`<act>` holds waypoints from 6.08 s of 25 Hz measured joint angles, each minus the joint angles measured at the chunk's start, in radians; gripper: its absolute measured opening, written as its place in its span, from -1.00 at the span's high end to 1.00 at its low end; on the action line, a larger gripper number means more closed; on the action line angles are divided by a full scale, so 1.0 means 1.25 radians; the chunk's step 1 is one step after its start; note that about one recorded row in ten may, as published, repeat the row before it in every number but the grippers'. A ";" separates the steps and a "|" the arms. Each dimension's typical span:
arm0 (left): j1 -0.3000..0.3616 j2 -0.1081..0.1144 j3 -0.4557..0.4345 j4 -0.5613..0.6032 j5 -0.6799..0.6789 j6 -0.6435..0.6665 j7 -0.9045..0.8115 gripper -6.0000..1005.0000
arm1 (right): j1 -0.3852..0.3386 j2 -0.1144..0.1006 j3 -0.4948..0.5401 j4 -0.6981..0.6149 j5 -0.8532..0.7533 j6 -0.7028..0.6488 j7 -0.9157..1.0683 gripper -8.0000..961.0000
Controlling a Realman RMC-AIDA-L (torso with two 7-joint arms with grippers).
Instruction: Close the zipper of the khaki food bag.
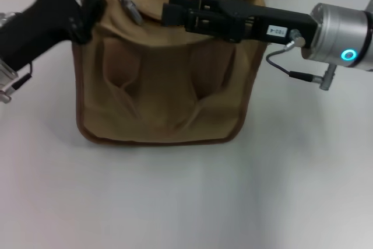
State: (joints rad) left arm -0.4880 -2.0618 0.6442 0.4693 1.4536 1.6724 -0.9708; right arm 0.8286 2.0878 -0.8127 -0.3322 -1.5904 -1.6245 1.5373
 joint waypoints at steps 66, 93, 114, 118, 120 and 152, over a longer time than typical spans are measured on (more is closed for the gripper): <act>-0.006 -0.004 -0.021 0.006 -0.006 0.045 0.000 0.94 | 0.039 -0.003 -0.197 -0.054 0.068 0.164 0.431 -0.10; -0.020 -0.007 -0.017 -0.006 -0.018 0.044 0.018 0.94 | 0.040 -0.001 -0.209 -0.054 0.114 0.141 0.429 0.10; -0.023 -0.006 -0.017 -0.010 -0.018 0.050 0.017 0.94 | 0.049 0.000 -0.231 -0.053 0.114 0.156 0.420 0.25; -0.023 -0.006 -0.019 -0.010 -0.018 0.050 0.016 0.94 | 0.040 0.001 -0.229 -0.058 0.114 0.143 0.416 0.32; -0.023 -0.006 -0.017 -0.010 -0.018 0.050 0.016 0.94 | 0.030 0.001 -0.227 -0.062 0.124 0.137 0.403 0.42; -0.025 -0.006 -0.016 -0.010 -0.018 0.044 0.018 0.94 | 0.003 -0.006 -0.213 -0.093 0.149 0.143 0.372 0.92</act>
State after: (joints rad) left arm -0.5191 -2.0692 0.6243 0.4572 1.4312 1.7271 -0.9479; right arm 0.8329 2.0798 -1.0789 -0.4481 -1.4037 -1.4452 2.0025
